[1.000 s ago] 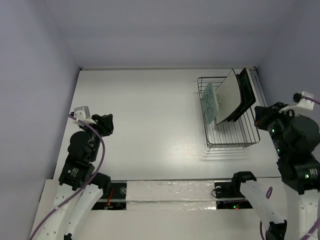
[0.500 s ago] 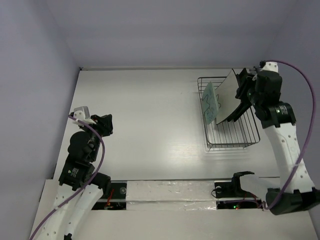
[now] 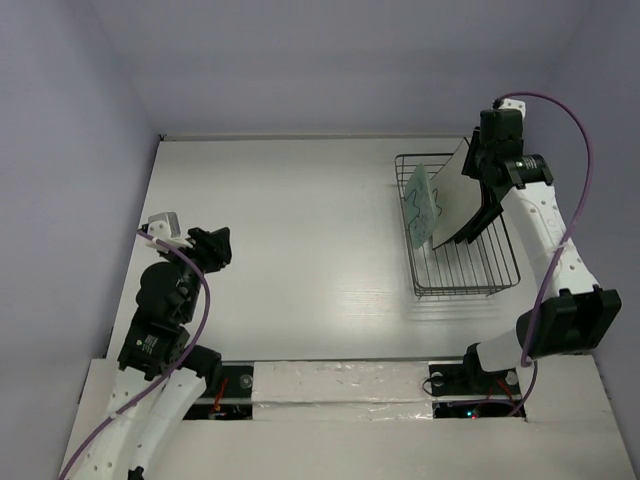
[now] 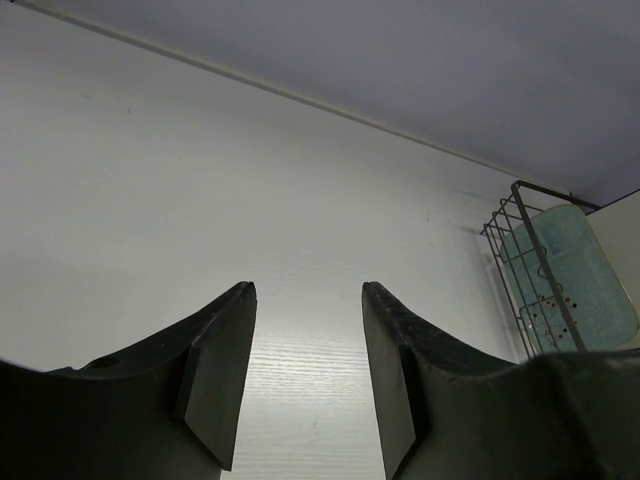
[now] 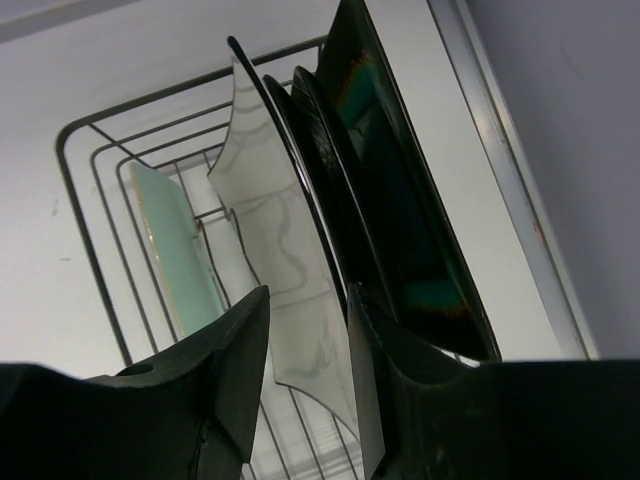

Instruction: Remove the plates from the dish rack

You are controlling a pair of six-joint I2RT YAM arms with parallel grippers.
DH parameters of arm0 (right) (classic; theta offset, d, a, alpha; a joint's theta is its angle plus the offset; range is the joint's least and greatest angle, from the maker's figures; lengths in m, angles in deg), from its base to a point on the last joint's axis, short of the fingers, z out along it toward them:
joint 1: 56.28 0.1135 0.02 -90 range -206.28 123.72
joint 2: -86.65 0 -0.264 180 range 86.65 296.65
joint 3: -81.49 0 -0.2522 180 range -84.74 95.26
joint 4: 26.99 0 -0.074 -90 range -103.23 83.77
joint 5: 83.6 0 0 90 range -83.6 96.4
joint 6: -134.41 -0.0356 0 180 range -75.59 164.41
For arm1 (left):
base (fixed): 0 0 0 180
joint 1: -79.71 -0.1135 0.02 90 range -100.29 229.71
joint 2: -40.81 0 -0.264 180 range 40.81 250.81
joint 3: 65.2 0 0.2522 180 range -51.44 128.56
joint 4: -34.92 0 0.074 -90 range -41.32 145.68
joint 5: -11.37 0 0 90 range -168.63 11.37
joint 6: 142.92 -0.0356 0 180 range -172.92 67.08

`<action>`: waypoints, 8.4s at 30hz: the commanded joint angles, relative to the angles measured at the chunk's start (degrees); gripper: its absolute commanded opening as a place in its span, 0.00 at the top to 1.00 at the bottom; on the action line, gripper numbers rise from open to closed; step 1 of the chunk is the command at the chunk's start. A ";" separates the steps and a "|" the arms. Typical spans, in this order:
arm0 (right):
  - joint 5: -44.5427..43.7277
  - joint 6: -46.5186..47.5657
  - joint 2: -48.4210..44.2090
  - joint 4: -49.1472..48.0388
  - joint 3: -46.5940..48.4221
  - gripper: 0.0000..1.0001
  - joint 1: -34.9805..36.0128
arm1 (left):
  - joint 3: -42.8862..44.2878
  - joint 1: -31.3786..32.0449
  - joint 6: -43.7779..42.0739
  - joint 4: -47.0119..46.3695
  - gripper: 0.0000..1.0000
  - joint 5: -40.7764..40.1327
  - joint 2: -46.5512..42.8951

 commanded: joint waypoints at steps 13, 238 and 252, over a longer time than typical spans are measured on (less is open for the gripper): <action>-3.43 0.72 4.03 -4.36 -1.51 0.53 -0.79 | -0.19 -0.30 -0.58 -2.68 0.54 0.17 1.88; 28.91 10.12 5.61 -8.14 -3.98 0.36 -20.13 | -0.63 1.46 -0.05 -3.29 0.62 0.17 -7.96; 25.58 10.73 11.85 -4.45 3.05 0.83 -20.13 | -0.72 1.98 -0.14 -3.20 0.61 0.17 -7.52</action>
